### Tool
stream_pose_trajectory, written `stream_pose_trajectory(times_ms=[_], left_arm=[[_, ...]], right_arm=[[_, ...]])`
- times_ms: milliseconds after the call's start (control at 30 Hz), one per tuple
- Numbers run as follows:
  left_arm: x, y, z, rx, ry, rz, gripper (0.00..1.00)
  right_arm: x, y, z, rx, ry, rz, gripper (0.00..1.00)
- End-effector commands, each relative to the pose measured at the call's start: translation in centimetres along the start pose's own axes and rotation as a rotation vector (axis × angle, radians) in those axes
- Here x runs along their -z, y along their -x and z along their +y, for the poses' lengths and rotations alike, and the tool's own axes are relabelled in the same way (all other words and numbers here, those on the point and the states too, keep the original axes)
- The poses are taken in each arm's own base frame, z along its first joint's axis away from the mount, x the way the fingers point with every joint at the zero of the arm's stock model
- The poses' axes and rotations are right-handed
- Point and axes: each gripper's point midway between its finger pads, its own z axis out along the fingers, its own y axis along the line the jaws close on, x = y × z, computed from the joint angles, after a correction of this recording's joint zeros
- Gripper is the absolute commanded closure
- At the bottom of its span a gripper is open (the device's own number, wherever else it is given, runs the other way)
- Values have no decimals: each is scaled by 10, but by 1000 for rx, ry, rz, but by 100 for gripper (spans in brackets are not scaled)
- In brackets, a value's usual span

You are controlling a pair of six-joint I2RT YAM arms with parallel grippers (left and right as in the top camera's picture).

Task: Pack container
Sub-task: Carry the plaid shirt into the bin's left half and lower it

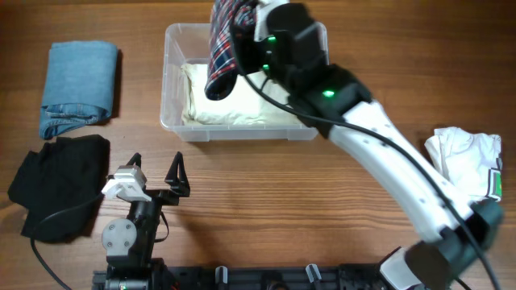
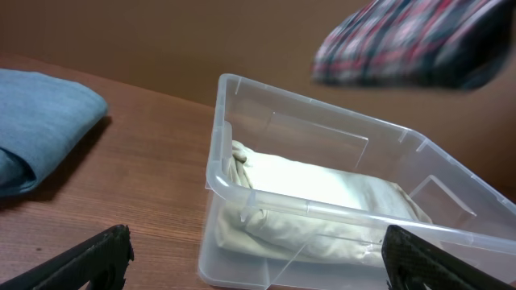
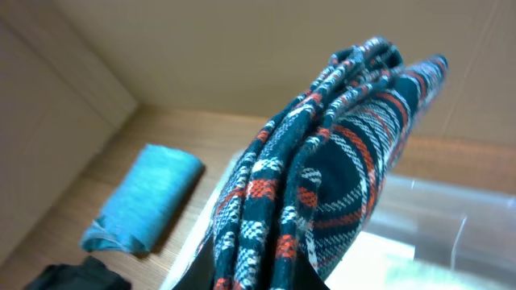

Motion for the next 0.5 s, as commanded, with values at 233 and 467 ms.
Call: stream_pose_trajectory(times_ms=[233,467], left_arm=[[0,-1,4,9,18,-5,0],[0,-1,4,9,18,-5,0]], right_arm=[[-62,-35,37,-19,92,-3,96],[-90,-62,48,-13,178,42,96]])
